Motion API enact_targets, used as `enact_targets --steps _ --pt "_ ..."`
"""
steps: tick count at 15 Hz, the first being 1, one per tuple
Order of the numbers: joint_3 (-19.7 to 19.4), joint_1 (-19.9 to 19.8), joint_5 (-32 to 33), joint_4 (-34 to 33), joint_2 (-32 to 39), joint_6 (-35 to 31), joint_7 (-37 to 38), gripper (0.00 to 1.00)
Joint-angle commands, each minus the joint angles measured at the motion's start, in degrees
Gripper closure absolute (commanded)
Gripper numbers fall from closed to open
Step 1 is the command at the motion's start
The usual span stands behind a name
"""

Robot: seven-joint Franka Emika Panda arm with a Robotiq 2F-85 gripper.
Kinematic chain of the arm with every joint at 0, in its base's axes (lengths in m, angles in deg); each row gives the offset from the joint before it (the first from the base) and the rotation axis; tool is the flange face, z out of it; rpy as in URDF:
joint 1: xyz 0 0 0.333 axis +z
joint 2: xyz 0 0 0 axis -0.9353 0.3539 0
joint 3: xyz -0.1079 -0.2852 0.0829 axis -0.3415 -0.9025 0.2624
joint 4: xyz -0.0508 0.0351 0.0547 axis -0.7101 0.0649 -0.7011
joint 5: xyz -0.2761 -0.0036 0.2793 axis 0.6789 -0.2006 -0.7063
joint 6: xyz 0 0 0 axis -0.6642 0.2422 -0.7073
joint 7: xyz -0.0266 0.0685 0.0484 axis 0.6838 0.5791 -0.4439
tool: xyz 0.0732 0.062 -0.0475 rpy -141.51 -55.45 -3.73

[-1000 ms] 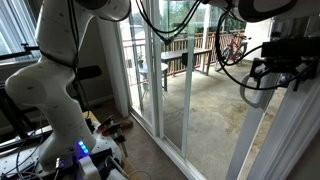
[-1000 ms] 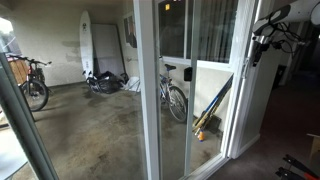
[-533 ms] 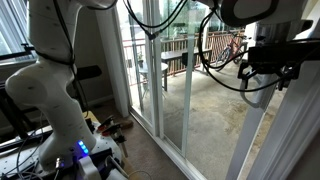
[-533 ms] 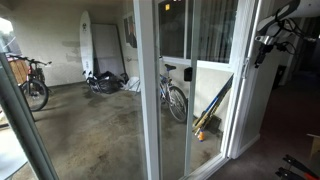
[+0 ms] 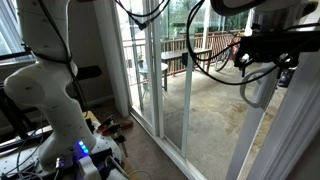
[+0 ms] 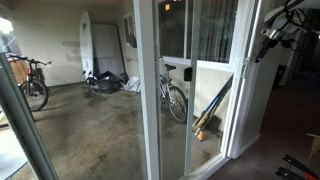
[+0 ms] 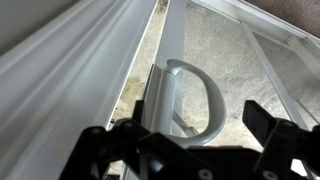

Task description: Slide the glass door to the left.

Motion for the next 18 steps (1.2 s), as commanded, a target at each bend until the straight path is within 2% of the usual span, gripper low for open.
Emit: enact_targets --steps 1,5,10,18 --pt "1.33 0.76 -0.93 -1.87 1.53 -0.93 1.32 0.00" --pt "2.05 0.80 -1.17 -4.77 3.43 -0.65 4.04 0.00" --pt "2.36 -0.13 -1.28 -6.42 4.23 -0.80 3.60 0.00" --pt "3.64 0.79 -0.76 -4.03 3.33 -1.88 2.93 0.00"
